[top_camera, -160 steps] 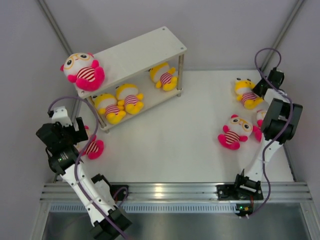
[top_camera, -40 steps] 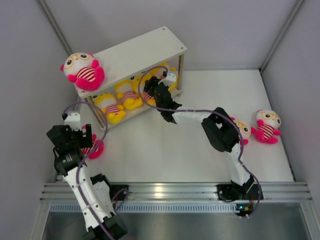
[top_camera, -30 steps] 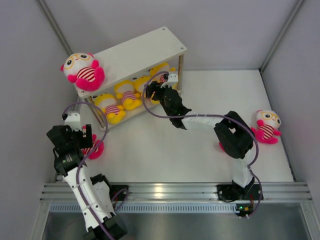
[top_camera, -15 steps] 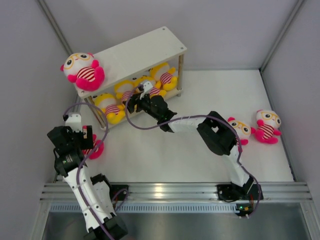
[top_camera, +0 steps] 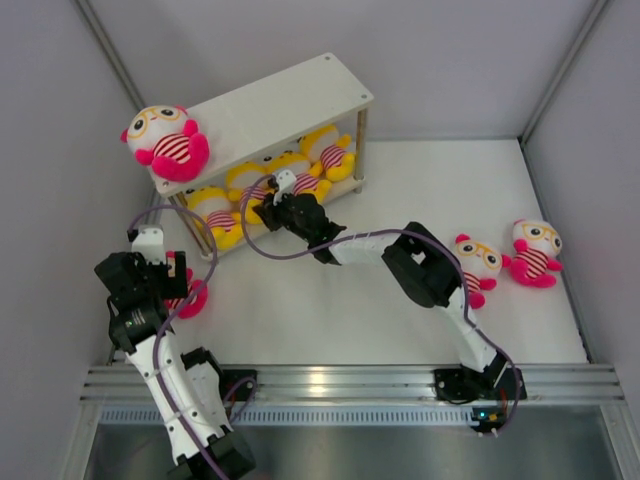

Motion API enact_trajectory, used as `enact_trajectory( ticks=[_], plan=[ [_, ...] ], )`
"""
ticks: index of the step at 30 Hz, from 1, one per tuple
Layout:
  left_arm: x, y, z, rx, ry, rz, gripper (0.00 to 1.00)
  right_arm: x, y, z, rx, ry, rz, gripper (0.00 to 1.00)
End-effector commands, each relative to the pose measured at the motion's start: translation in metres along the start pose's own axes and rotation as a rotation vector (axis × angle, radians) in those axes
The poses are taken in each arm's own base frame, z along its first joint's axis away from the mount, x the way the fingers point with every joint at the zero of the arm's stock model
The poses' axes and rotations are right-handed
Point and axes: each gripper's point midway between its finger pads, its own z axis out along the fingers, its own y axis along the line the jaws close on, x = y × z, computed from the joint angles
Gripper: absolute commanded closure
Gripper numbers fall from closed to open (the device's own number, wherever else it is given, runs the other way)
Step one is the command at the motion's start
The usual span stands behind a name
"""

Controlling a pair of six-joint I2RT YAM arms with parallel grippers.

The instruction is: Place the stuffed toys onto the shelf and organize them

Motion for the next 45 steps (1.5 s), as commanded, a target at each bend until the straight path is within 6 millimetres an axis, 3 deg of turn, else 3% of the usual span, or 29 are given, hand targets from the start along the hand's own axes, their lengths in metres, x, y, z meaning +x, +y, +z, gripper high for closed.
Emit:
enact_trajectory(
  ticks=[1,3,5,6,7,8,12,13,14,16,17,21,22,26,29,32,37,40,45],
  plan=[
    [-0.001,-0.004,-0.001,0.020,-0.011,0.021,0.01,-0.031,0.027,0.000,-0.120,-0.070,-0.051,0.92],
    [0.000,-0.004,-0.001,0.022,-0.010,0.025,0.01,-0.040,0.031,-0.007,-0.142,-0.077,-0.062,0.95],
    [0.001,-0.004,-0.001,0.022,-0.007,0.025,0.01,-0.036,0.031,-0.016,-0.145,-0.063,-0.073,0.96],
    [0.002,-0.004,0.000,0.021,-0.003,0.024,0.01,-0.049,0.033,-0.021,-0.149,-0.089,-0.077,0.96],
    [0.002,-0.004,0.000,0.019,-0.004,0.026,0.01,-0.044,0.031,-0.025,-0.140,-0.077,-0.079,0.96],
    [0.004,-0.004,0.000,0.018,0.000,0.025,0.01,-0.052,0.033,-0.029,-0.140,-0.091,-0.082,0.96],
    [0.007,-0.005,0.002,0.023,0.011,0.026,0.01,-0.050,0.031,-0.030,-0.132,-0.081,-0.095,0.91],
    [0.008,-0.005,0.004,0.027,0.017,0.028,0.01,-0.049,0.030,-0.029,-0.131,-0.080,-0.095,0.87],
    [0.010,-0.005,0.005,0.030,0.025,0.036,0.01,-0.048,0.031,-0.029,-0.134,-0.077,-0.094,0.76],
    [0.022,-0.006,0.013,0.046,0.074,0.051,0.01,-0.046,0.030,-0.031,-0.133,-0.074,-0.085,0.66],
    [0.027,-0.005,0.017,0.052,0.098,0.073,0.02,-0.054,0.031,-0.034,-0.132,-0.089,-0.083,0.56],
    [0.048,0.000,0.034,0.071,0.232,0.068,0.15,-0.064,0.030,-0.051,-0.124,-0.112,-0.099,0.44],
    [0.049,0.000,0.036,0.084,0.238,0.077,0.17,-0.076,0.033,-0.055,-0.131,-0.137,-0.103,0.43],
    [0.054,0.000,0.047,0.141,0.247,0.112,0.33,-0.082,0.036,-0.065,-0.150,-0.143,-0.123,0.41],
    [0.060,0.006,0.056,0.164,0.274,0.130,0.29,-0.078,0.038,-0.067,-0.157,-0.132,-0.128,0.41],
    [0.060,0.010,0.063,0.185,0.260,0.126,0.18,-0.075,0.037,-0.067,-0.156,-0.121,-0.123,0.40],
    [0.062,0.015,0.087,0.177,0.206,0.165,0.14,-0.076,0.038,-0.074,-0.160,-0.120,-0.115,0.40],
    [0.074,0.000,0.097,0.259,0.204,0.162,0.16,-0.077,0.038,-0.077,-0.157,-0.112,-0.115,0.40],
    [0.086,-0.025,0.101,0.383,0.187,0.149,0.29,-0.084,0.040,-0.085,-0.163,-0.128,-0.110,0.40]
  ],
)
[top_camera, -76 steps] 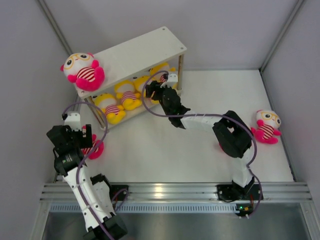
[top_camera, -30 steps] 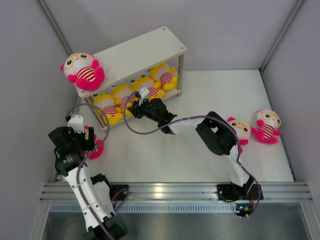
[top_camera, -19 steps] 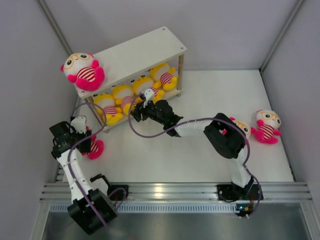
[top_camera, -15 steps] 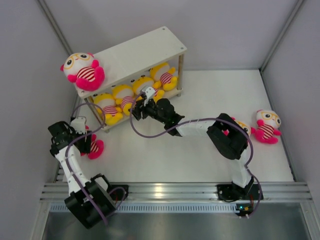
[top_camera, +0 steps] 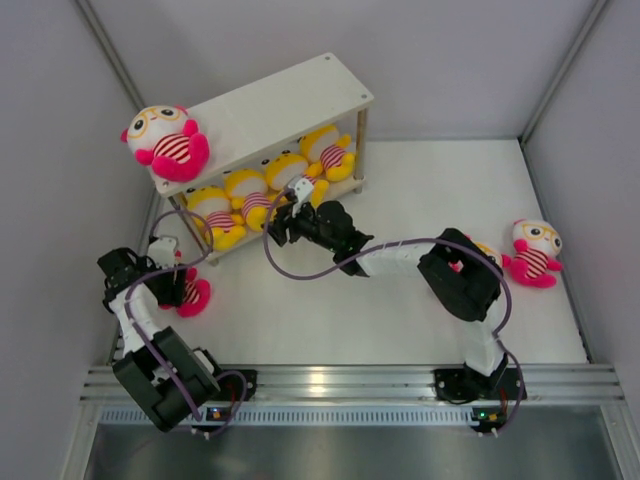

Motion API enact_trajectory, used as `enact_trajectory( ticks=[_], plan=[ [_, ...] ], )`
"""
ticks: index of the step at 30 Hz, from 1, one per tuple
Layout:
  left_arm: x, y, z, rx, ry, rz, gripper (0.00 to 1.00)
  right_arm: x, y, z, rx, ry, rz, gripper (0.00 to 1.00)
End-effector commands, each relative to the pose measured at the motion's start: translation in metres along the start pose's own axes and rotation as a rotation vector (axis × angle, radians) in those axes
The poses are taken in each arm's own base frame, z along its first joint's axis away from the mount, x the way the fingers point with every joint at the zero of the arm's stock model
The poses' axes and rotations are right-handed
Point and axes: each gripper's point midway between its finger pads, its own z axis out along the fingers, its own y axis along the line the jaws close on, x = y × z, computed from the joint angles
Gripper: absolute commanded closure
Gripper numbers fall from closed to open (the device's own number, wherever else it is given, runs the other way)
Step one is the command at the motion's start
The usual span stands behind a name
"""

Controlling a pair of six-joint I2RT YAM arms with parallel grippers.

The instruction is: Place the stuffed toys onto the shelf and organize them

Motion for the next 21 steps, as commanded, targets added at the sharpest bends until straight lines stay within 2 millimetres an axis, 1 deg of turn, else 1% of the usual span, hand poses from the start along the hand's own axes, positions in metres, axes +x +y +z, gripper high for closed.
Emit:
enact_trajectory(
  ticks=[1,2,3,4,5,6,7,8,9,10,11,12,13,14,15,16,17,18,19,20,21],
  plan=[
    [-0.006,-0.017,0.010,0.095,-0.077,0.049,0.35,-0.067,0.017,-0.014,-0.042,-0.146,-0.017,0.40],
    [-0.005,-0.019,0.010,0.102,-0.080,0.045,0.43,-0.070,0.017,-0.016,-0.044,-0.151,-0.021,0.39],
    [-0.008,-0.019,0.008,0.094,-0.091,0.034,0.73,-0.069,0.018,-0.018,-0.048,-0.147,-0.024,0.39],
    [-0.009,-0.018,0.006,0.085,-0.095,0.026,0.87,-0.077,0.021,-0.022,-0.052,-0.160,-0.026,0.39],
    [-0.011,-0.016,0.003,0.069,-0.099,0.016,0.91,-0.077,0.020,-0.024,-0.053,-0.155,-0.030,0.38],
    [-0.017,-0.014,-0.005,0.042,-0.118,0.017,0.94,-0.079,0.024,-0.026,-0.068,-0.153,-0.031,0.38],
    [-0.020,-0.014,-0.011,0.028,-0.122,0.010,0.96,-0.087,0.028,-0.029,-0.078,-0.162,-0.034,0.37],
    [-0.016,-0.019,-0.018,0.034,-0.103,-0.013,0.96,-0.087,0.032,-0.031,-0.091,-0.158,-0.036,0.36],
    [-0.029,-0.015,-0.034,-0.002,-0.136,-0.005,0.97,-0.088,0.040,-0.034,-0.118,-0.157,-0.039,0.36],
    [-0.031,-0.015,-0.043,-0.018,-0.131,-0.010,0.98,-0.094,0.045,-0.037,-0.135,-0.166,-0.042,0.35],
    [-0.034,-0.016,-0.052,-0.029,-0.131,-0.010,0.98,-0.097,0.052,-0.040,-0.154,-0.169,-0.050,0.35],
    [-0.042,-0.018,-0.074,-0.047,-0.140,-0.007,0.98,-0.099,0.065,-0.043,-0.198,-0.170,-0.055,0.34],
    [-0.046,-0.018,-0.085,-0.066,-0.146,-0.001,0.99,-0.102,0.073,-0.045,-0.224,-0.171,-0.061,0.33],
    [-0.054,-0.018,-0.102,-0.106,-0.172,0.009,0.99,-0.107,0.081,-0.046,-0.252,-0.174,-0.064,0.33],
    [-0.061,-0.022,-0.122,-0.120,-0.183,0.007,0.99,-0.108,0.099,-0.050,-0.316,-0.164,-0.066,0.32],
    [-0.067,-0.023,-0.135,-0.138,-0.206,0.016,0.99,-0.109,0.108,-0.051,-0.348,-0.162,-0.068,0.31],
    [-0.072,-0.029,-0.150,-0.158,-0.238,0.029,0.99,-0.114,0.122,-0.054,-0.405,-0.164,-0.073,0.29],
    [-0.079,-0.033,-0.167,-0.172,-0.263,0.039,0.99,-0.110,0.136,-0.056,-0.445,-0.145,-0.073,0.26],
    [-0.082,-0.037,-0.176,-0.177,-0.280,0.040,0.99,-0.112,0.146,-0.057,-0.476,-0.141,-0.076,0.23],
    [-0.087,-0.044,-0.185,-0.173,-0.316,0.052,0.99,-0.119,0.157,-0.059,-0.512,-0.149,-0.080,0.22],
    [-0.092,-0.049,-0.193,-0.173,-0.338,0.051,0.99,-0.119,0.171,-0.062,-0.541,-0.139,-0.074,0.21]
  ],
)
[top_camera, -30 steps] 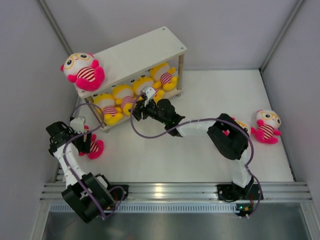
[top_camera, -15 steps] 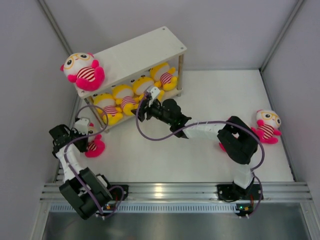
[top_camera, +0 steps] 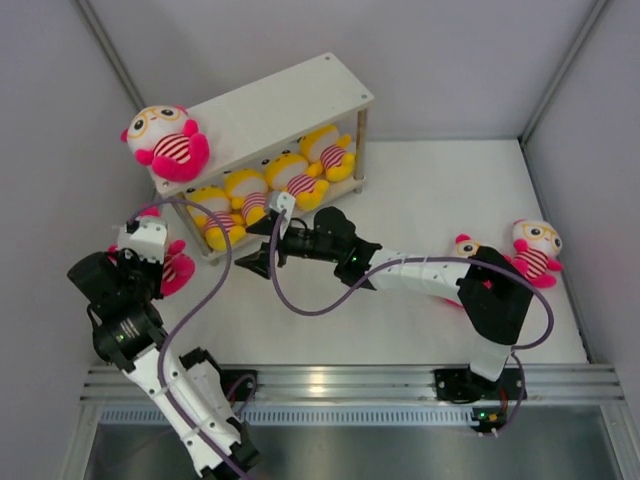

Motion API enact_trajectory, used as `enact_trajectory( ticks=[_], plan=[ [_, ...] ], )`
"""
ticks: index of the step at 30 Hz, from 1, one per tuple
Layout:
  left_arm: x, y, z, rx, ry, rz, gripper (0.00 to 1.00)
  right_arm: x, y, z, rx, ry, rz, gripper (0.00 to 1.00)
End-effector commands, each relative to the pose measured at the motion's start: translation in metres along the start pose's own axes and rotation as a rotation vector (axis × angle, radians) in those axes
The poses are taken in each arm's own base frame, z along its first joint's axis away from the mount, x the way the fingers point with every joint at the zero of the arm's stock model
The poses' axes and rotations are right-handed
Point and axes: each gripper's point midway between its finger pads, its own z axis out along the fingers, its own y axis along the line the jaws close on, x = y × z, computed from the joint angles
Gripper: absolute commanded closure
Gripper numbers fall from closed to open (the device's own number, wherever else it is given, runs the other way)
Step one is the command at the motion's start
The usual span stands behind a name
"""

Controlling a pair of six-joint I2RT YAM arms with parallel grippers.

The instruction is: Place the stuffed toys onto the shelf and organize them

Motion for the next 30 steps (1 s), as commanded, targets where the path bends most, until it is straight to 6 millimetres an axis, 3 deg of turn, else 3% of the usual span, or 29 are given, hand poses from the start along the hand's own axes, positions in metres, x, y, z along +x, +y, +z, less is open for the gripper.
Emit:
enact_trajectory(
  ticks=[1,7,8,12,17,23,25,26,27,29,30],
  plan=[
    [-0.014,-0.026,-0.034,0.054,-0.033,-0.046,0.99,-0.050,0.062,0.007,-0.195,-0.073,-0.045,0.19],
    [-0.047,-0.047,-0.064,0.110,-0.172,-0.032,0.99,-0.065,0.118,0.015,-0.287,-0.110,-0.053,0.15],
    [-0.052,-0.050,-0.069,0.111,-0.198,-0.023,0.98,-0.073,0.113,0.021,-0.240,-0.123,-0.025,0.15],
    [-0.062,-0.065,-0.082,0.152,-0.262,-0.018,0.98,-0.067,0.103,0.039,-0.155,-0.034,0.102,0.14],
    [-0.077,-0.080,-0.094,0.224,-0.321,-0.054,0.98,-0.060,0.105,0.041,-0.159,-0.043,0.135,0.14],
    [-0.085,-0.081,-0.102,0.219,-0.342,-0.062,0.98,-0.057,0.096,0.038,-0.110,-0.032,0.110,0.17],
    [-0.084,-0.081,-0.102,0.218,-0.341,-0.065,0.98,-0.053,0.095,0.035,-0.105,-0.026,0.110,0.30],
    [-0.085,-0.081,-0.103,0.214,-0.345,-0.065,0.98,-0.053,0.096,0.035,-0.112,-0.026,0.111,0.43],
    [-0.085,-0.082,-0.103,0.217,-0.346,-0.067,0.98,-0.052,0.096,0.034,-0.115,-0.021,0.118,0.71],
    [-0.085,-0.084,-0.104,0.225,-0.352,-0.069,0.98,-0.055,0.096,0.032,-0.114,-0.023,0.133,0.95],
    [-0.084,-0.086,-0.105,0.225,-0.354,-0.072,0.97,-0.057,0.096,0.031,-0.112,-0.027,0.141,1.00]
  ],
)
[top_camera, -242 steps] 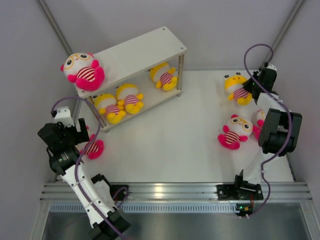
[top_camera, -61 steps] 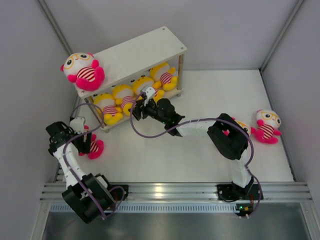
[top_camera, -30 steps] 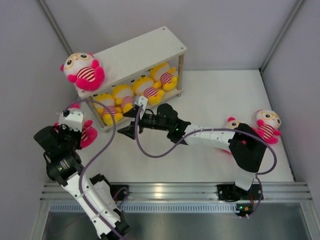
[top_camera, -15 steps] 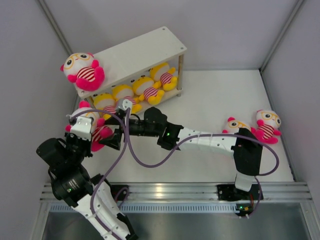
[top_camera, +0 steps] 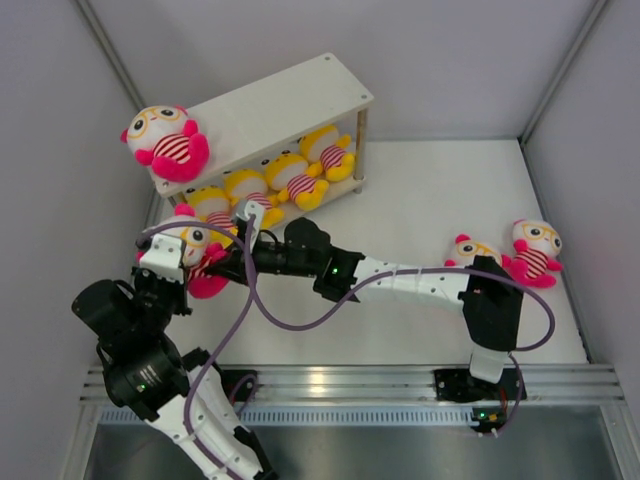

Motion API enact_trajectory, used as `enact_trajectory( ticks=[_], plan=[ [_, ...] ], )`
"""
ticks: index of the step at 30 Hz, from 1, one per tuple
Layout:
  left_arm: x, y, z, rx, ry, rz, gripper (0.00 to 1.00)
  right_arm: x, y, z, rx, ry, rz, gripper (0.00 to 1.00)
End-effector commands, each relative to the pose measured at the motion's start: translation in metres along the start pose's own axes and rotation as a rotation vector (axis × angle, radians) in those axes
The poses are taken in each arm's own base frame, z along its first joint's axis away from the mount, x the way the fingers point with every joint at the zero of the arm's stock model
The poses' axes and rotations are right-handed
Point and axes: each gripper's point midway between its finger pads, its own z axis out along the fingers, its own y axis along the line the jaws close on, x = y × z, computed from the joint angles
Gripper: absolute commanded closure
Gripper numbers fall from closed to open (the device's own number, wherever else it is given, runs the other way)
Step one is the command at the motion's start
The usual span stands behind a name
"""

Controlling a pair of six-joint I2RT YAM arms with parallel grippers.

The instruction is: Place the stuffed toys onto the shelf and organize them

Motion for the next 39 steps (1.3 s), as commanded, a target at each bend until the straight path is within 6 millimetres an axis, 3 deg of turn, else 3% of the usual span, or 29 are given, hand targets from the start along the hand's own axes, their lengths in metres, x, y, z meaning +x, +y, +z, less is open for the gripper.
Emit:
enact_trajectory(
  ticks=[1,4,5,6,7,9,10,12,15,18,20,21,23,24,26,27,28,29,30,31,32,33,34,35,36,37,39],
  plan=[
    [-0.013,-0.012,-0.005,0.030,-0.063,0.004,0.95,-0.015,0.003,-0.008,0.008,-0.037,0.018,1.00],
    [-0.007,-0.013,-0.006,0.011,-0.054,-0.024,0.68,-0.023,-0.001,-0.019,0.019,-0.042,0.023,1.00],
    [-0.006,-0.012,-0.007,-0.002,-0.051,-0.025,0.57,-0.035,-0.004,-0.028,0.024,-0.061,0.019,1.00],
    [-0.004,-0.008,-0.010,-0.039,-0.045,-0.016,0.34,-0.032,-0.006,-0.034,0.028,-0.050,0.028,1.00],
    [-0.005,-0.004,-0.012,-0.070,-0.040,-0.020,0.25,-0.046,-0.009,-0.046,0.027,-0.066,0.023,1.00],
    [0.001,0.014,-0.018,-0.186,0.002,-0.043,0.01,-0.045,-0.016,-0.062,0.048,-0.057,0.027,1.00],
    [0.002,0.019,-0.021,-0.225,0.012,-0.066,0.01,-0.063,-0.020,-0.077,0.064,-0.088,0.017,1.00],
    [0.009,0.029,-0.025,-0.290,0.038,-0.083,0.01,-0.068,-0.026,-0.094,0.082,-0.094,0.020,1.00],
    [0.017,0.030,-0.023,-0.304,0.052,-0.110,0.01,-0.096,-0.031,-0.122,0.109,-0.125,-0.023,1.00],
    [0.035,0.034,-0.014,-0.305,0.084,-0.123,0.01,-0.137,-0.035,-0.143,0.168,-0.201,-0.092,1.00],
    [0.039,0.047,-0.014,-0.368,0.092,-0.128,0.01,-0.161,-0.043,-0.150,0.196,-0.243,-0.119,1.00],
    [0.036,0.053,-0.014,-0.396,0.080,-0.134,0.01,-0.186,-0.043,-0.152,0.203,-0.286,-0.136,1.00],
    [0.035,0.059,-0.014,-0.418,0.077,-0.106,0.01,-0.201,-0.061,-0.149,0.239,-0.310,-0.139,1.00],
    [0.034,0.064,-0.014,-0.433,0.073,-0.090,0.01,-0.226,-0.060,-0.149,0.240,-0.359,-0.158,1.00],
    [0.033,0.077,-0.011,-0.476,0.061,-0.062,0.01,-0.231,-0.084,-0.133,0.271,-0.374,-0.141,1.00],
    [0.033,0.081,-0.010,-0.485,0.062,-0.048,0.01,-0.255,-0.084,-0.131,0.270,-0.422,-0.154,1.00],
    [0.030,0.087,-0.008,-0.501,0.045,-0.034,0.01,-0.243,-0.110,-0.113,0.298,-0.401,-0.131,1.00],
    [0.035,0.091,-0.004,-0.506,0.051,-0.036,0.01,-0.247,-0.118,-0.107,0.302,-0.416,-0.122,1.00],
    [0.038,0.095,-0.002,-0.518,0.059,-0.033,0.01,-0.263,-0.120,-0.103,0.294,-0.464,-0.140,1.00],
    [0.039,0.098,0.000,-0.523,0.059,-0.033,0.01,-0.253,-0.143,-0.089,0.311,-0.486,-0.142,1.00],
    [0.041,0.102,0.005,-0.527,0.055,-0.034,0.01,-0.252,-0.152,-0.083,0.306,-0.506,-0.131,1.00],
    [0.042,0.104,0.006,-0.529,0.052,-0.041,0.01,-0.264,-0.158,-0.078,0.312,-0.540,-0.123,1.00],
    [0.042,0.103,0.009,-0.518,0.052,-0.039,0.01,-0.233,-0.189,-0.058,0.342,-0.478,-0.072,1.00],
    [0.043,0.102,0.012,-0.506,0.053,-0.040,0.01,-0.255,-0.187,-0.055,0.327,-0.519,-0.094,1.00],
    [0.042,0.102,0.013,-0.498,0.051,-0.038,0.01,-0.251,-0.194,-0.048,0.327,-0.513,-0.092,1.00],
    [0.043,0.101,0.014,-0.490,0.053,-0.040,0.01,-0.230,-0.210,-0.034,0.334,-0.481,-0.066,1.00],
    [0.044,0.101,0.014,-0.489,0.057,-0.040,0.01,-0.233,-0.216,-0.031,0.346,-0.495,-0.041,1.00]
  ],
)
